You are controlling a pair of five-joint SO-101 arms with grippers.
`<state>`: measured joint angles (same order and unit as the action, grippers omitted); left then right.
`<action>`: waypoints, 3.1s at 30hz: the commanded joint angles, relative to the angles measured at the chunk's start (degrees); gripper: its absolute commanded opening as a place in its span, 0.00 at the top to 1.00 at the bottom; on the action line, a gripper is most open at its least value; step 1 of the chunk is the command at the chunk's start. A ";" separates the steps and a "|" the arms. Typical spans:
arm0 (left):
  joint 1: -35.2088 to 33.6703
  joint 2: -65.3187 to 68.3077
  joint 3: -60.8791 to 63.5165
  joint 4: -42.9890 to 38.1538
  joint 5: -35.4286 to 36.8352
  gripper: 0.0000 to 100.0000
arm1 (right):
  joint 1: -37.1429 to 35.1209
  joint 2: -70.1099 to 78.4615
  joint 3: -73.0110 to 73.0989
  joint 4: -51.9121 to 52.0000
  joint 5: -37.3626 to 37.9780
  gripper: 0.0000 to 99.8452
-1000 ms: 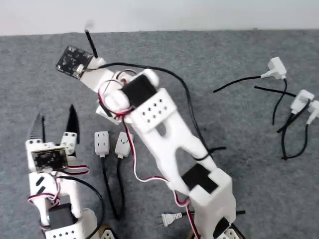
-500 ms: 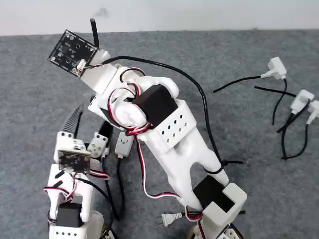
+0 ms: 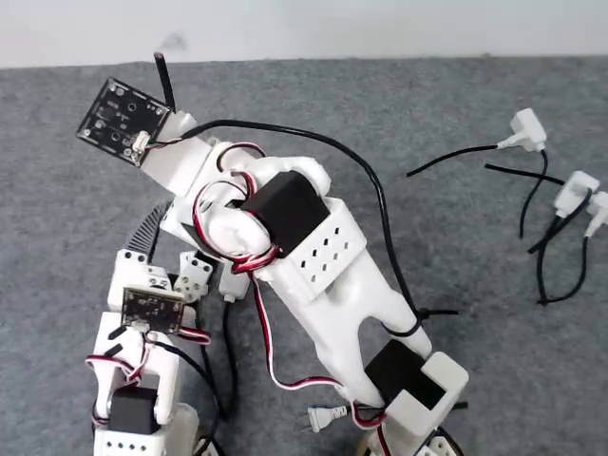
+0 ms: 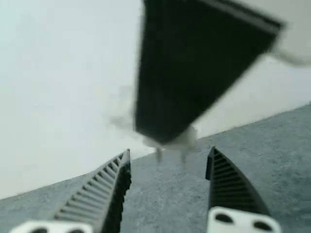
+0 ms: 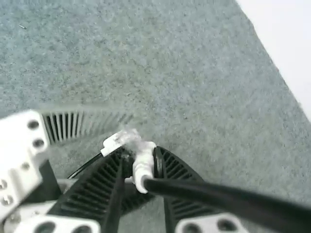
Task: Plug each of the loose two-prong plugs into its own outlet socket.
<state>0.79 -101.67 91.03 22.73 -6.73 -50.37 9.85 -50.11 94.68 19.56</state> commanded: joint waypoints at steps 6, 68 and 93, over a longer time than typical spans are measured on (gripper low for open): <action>-3.96 0.00 -1.01 -3.52 0.00 0.76 | -0.31 -3.56 -3.08 1.80 -0.62 0.99; -21.98 0.00 2.68 -6.33 -2.29 0.76 | 1.19 5.05 12.75 -1.10 4.22 0.99; -27.69 0.26 0.04 -4.40 3.34 0.76 | 1.71 21.49 13.19 -11.03 3.25 0.99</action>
<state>-27.43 -101.67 93.93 18.33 -4.97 -49.76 32.53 -36.57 83.16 23.52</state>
